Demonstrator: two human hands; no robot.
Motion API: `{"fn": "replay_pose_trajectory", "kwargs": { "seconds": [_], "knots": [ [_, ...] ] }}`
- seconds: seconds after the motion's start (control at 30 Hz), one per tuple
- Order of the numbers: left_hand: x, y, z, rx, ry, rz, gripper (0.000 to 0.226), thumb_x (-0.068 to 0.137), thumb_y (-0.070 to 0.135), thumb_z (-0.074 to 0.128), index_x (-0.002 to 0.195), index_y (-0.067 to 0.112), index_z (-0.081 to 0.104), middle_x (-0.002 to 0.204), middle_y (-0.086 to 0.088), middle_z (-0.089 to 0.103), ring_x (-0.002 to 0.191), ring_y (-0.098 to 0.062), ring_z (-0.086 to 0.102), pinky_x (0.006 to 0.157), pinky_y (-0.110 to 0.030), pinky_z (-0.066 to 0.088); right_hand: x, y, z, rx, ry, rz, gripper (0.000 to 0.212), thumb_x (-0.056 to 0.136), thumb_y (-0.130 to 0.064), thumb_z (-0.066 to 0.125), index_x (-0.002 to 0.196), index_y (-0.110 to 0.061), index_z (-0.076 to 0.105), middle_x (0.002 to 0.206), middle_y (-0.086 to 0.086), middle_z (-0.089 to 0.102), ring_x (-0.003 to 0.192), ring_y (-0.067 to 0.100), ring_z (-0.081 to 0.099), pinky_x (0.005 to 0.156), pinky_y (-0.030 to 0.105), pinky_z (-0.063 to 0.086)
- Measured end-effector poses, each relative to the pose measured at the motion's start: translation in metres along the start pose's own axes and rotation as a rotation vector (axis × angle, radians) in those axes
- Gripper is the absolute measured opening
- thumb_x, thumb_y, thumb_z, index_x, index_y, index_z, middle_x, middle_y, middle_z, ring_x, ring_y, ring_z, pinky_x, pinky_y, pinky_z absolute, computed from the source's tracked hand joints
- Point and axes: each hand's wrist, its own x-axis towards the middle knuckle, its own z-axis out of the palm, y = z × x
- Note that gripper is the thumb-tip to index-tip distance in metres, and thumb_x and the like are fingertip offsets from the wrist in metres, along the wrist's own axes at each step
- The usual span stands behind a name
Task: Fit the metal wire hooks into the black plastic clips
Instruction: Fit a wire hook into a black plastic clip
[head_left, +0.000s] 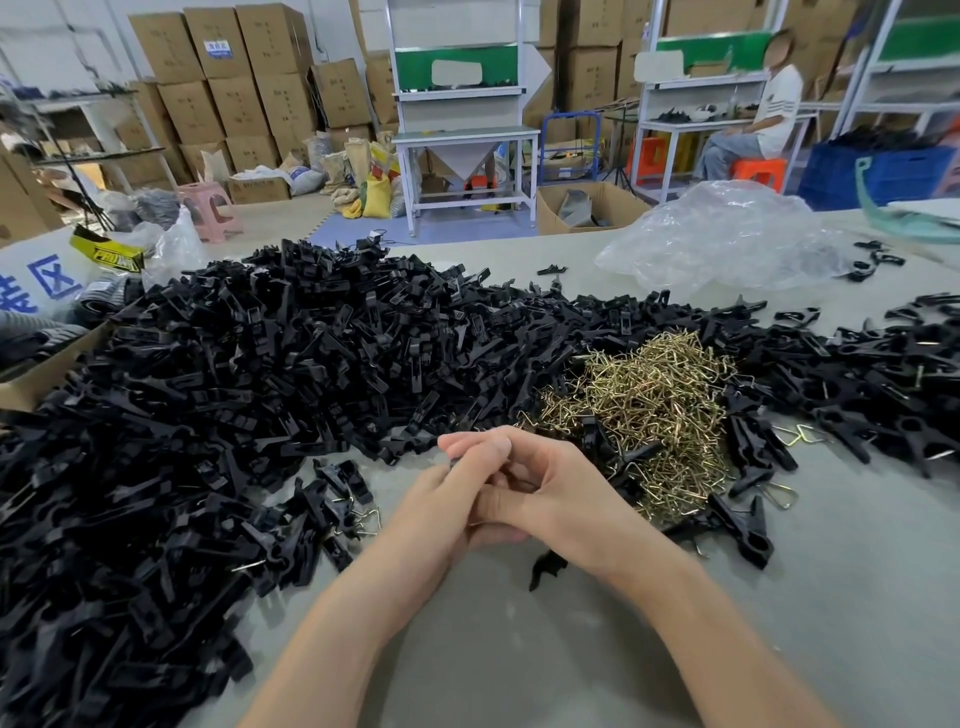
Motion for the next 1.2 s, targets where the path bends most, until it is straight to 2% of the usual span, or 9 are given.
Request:
{"fn": "replay_pose_trajectory", "kwargs": {
  "seconds": [0.23,0.4,0.6,0.73,0.87,0.93,1.03,1.1,1.2],
  "knots": [
    [-0.001,0.005,-0.003,-0.016,-0.044,-0.012,0.066,0.08,0.078,0.05,0.105,0.022,0.076,0.117,-0.009,0.072,0.11,-0.029,0.068,0.094,-0.054,0.055,-0.002,-0.004,0.004,-0.087,0.159,-0.076,0.026,0.094,-0.016,0.072,0.115,-0.031,0.071,0.102,-0.003,0.076,0.097,0.012,0.073,0.08,0.021,0.057],
    [0.001,0.005,0.0,-0.08,0.039,-0.067,0.081,0.077,0.073,0.045,0.124,0.01,0.063,0.096,-0.014,0.071,0.08,-0.025,0.069,0.071,-0.041,0.062,-0.007,-0.007,-0.012,-0.014,0.45,-0.102,0.022,0.093,-0.026,0.073,0.114,-0.03,0.07,0.107,-0.009,0.074,0.096,0.007,0.072,0.08,0.022,0.058],
    [0.001,0.0,-0.001,-0.152,0.072,-0.043,0.068,0.087,0.059,0.043,0.119,0.002,0.063,0.087,-0.016,0.071,0.073,-0.025,0.069,0.066,-0.04,0.063,-0.037,-0.061,-0.107,0.565,0.756,-0.268,0.038,0.089,-0.028,0.071,0.119,-0.005,0.064,0.107,0.009,0.073,0.099,0.018,0.071,0.089,0.03,0.058],
    [0.003,0.0,0.004,-0.135,0.126,-0.054,0.065,0.086,0.053,0.044,0.114,-0.002,0.064,0.081,-0.016,0.07,0.064,-0.024,0.068,0.062,-0.039,0.063,-0.054,-0.115,-0.174,0.914,0.869,-0.375,0.079,0.095,-0.044,0.063,0.15,0.002,0.031,0.126,0.018,0.064,0.113,0.024,0.07,0.096,0.032,0.057],
    [-0.003,-0.003,0.006,-0.001,0.205,0.068,0.044,0.091,0.048,0.051,0.103,0.012,0.073,0.085,-0.014,0.072,0.066,-0.02,0.067,0.063,-0.03,0.059,-0.047,-0.094,-0.139,0.772,0.674,-0.147,0.057,0.097,-0.034,0.06,0.144,-0.006,0.046,0.127,0.013,0.069,0.114,0.026,0.069,0.095,0.037,0.058],
    [-0.006,-0.008,0.0,0.483,0.445,0.317,0.023,0.101,0.044,0.052,0.094,0.034,0.072,0.081,0.003,0.073,0.068,-0.011,0.065,0.067,-0.019,0.051,-0.039,-0.07,-0.097,0.705,0.556,-0.066,0.038,0.1,-0.026,0.058,0.136,-0.013,0.056,0.12,0.01,0.073,0.107,0.026,0.072,0.089,0.037,0.06],
    [-0.009,-0.009,-0.015,1.114,0.878,0.452,0.03,0.094,0.042,0.042,0.097,0.031,0.07,0.098,-0.003,0.071,0.098,-0.032,0.062,0.094,-0.047,0.041,-0.023,-0.036,-0.039,0.288,0.458,-0.031,0.023,0.104,-0.021,0.055,0.124,-0.028,0.064,0.113,0.0,0.076,0.103,0.019,0.072,0.089,0.03,0.059],
    [-0.008,-0.012,-0.029,1.296,0.988,0.32,0.046,0.088,0.039,0.048,0.113,0.006,0.068,0.119,-0.026,0.061,0.115,-0.048,0.051,0.107,-0.059,0.027,-0.014,-0.017,-0.01,-0.11,0.43,-0.094,0.027,0.103,-0.019,0.054,0.117,-0.039,0.064,0.11,-0.011,0.073,0.094,0.005,0.068,0.083,0.02,0.054],
    [-0.009,-0.009,-0.038,1.458,0.821,-0.142,0.058,0.093,0.053,0.049,0.131,0.011,0.06,0.135,-0.025,0.053,0.124,-0.046,0.048,0.111,-0.056,0.028,-0.007,0.002,0.005,-0.506,0.373,-0.177,0.032,0.105,-0.018,0.049,0.128,-0.038,0.06,0.113,-0.019,0.066,0.096,-0.001,0.06,0.084,0.016,0.049]
  ]
}}
